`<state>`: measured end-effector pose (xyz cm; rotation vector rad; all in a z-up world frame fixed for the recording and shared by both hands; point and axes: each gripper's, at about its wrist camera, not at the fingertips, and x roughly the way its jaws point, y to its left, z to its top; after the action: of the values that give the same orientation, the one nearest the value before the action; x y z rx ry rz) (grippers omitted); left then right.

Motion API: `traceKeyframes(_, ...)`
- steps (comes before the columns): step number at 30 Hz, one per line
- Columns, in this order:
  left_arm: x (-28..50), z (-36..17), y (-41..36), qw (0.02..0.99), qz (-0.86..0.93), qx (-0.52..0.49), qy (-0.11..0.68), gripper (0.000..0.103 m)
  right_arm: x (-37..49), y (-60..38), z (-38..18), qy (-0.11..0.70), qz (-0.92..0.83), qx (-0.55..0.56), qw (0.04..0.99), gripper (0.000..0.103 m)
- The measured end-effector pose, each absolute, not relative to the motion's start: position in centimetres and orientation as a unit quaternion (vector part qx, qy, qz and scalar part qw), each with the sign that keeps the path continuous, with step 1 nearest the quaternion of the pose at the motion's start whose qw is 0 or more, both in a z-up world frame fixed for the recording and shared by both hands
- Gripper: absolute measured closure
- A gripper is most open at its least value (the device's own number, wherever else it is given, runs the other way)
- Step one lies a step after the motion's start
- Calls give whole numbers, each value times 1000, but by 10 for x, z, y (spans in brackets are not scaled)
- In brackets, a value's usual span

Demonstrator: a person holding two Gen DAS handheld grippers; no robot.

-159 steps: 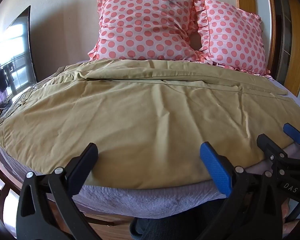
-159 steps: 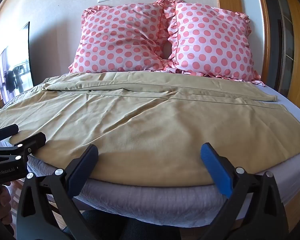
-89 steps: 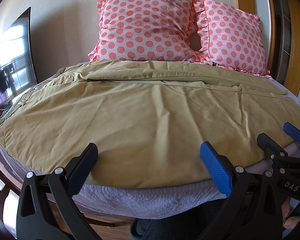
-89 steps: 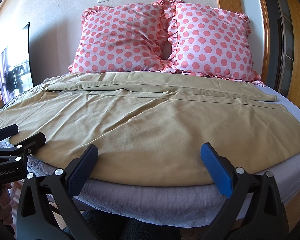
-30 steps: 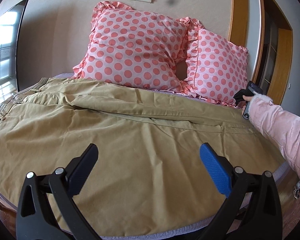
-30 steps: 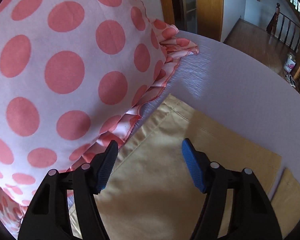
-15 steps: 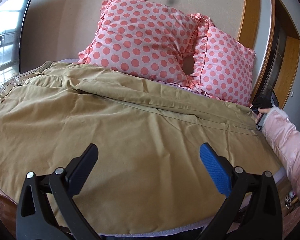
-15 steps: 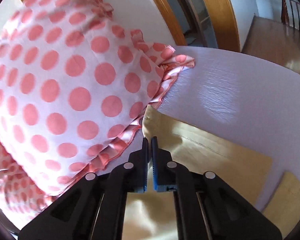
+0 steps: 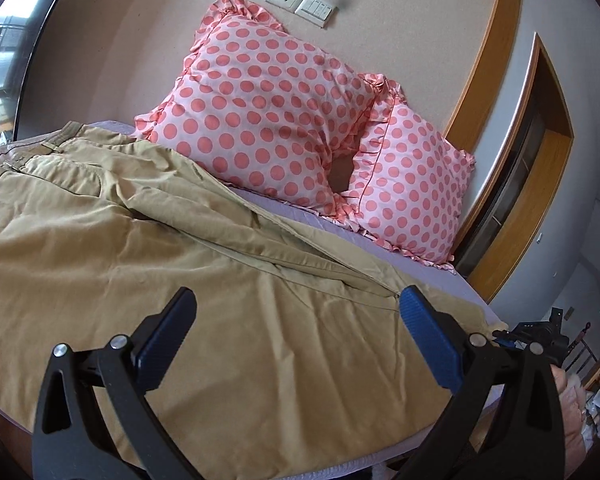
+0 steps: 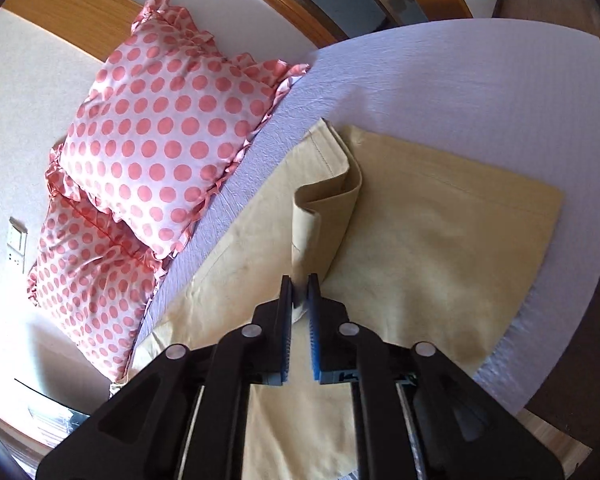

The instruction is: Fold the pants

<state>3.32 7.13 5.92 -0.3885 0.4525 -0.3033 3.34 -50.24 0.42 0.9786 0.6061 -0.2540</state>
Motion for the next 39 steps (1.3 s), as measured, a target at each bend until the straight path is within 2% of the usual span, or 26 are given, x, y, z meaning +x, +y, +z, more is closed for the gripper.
traceKeyframes(1, 33, 62, 72, 947, -140, -185, 222, 2, 34, -504, 3, 290, -123, 470, 825, 70)
traceKeyframes(2, 32, 64, 74, 949, -132, -180, 221, 2, 36, -507, 1, 291, -120, 478, 820, 61)
traceKeyframes(6, 33, 68, 85, 952, -110, -175, 226, 2, 41, -508, 1, 281, -117, 477, 825, 61)
traceKeyframes(7, 36, 69, 87, 952, -104, -173, 231, 2, 44, -509, -1, 276, -117, 475, 827, 69)
traceKeyframes(8, 40, 70, 90, 950, -101, -173, 241, 2, 48, -510, -3, 272, -111, 474, 830, 98)
traceKeyframes(9, 47, 72, 94, 947, -100, -177, 250, 2, 52, -513, -6, 271, -103, 474, 832, 101)
traceKeyframes(15, 105, 86, 135, 929, -60, -226, 288, 2, 18, -519, 29, 158, -67, 426, 888, 101)
traceKeyframes(20, 178, 90, 155, 914, -3, -226, 336, 3, 5, -526, 32, 149, -57, 436, 886, 101)
traceKeyframes(24, 235, 79, 169, 895, 48, -241, 373, 15, 4, -527, 29, 145, -54, 446, 882, 101)
traceKeyframes(28, 287, 60, 182, 873, 121, -218, 419, 21, 3, -528, 28, 143, -47, 449, 881, 101)
traceKeyframes(29, 297, 53, 186, 865, 130, -224, 430, 26, 2, -529, 29, 142, -44, 449, 881, 101)
traceKeyframes(30, 303, 47, 190, 859, 140, -229, 435, 36, 1, -530, 29, 140, -41, 451, 880, 101)
traceKeyframes(31, 306, 42, 192, 857, 145, -231, 437, 40, 2, -531, 29, 139, -39, 453, 880, 101)
traceKeyframes(32, 308, 38, 193, 858, 147, -229, 436, 57, 3, -531, 29, 137, -38, 453, 880, 101)
traceKeyframes(33, 306, 37, 193, 859, 142, -229, 436, 79, 4, -531, 30, 137, -39, 452, 881, 101)
traceKeyframes(36, 281, 51, 197, 871, 118, -238, 414, 88, 6, -533, 32, 134, -45, 445, 884, 101)
traceKeyframes(39, 217, 82, 201, 895, 84, -246, 363, 89, -4, -540, 30, 121, -54, 450, 883, 101)
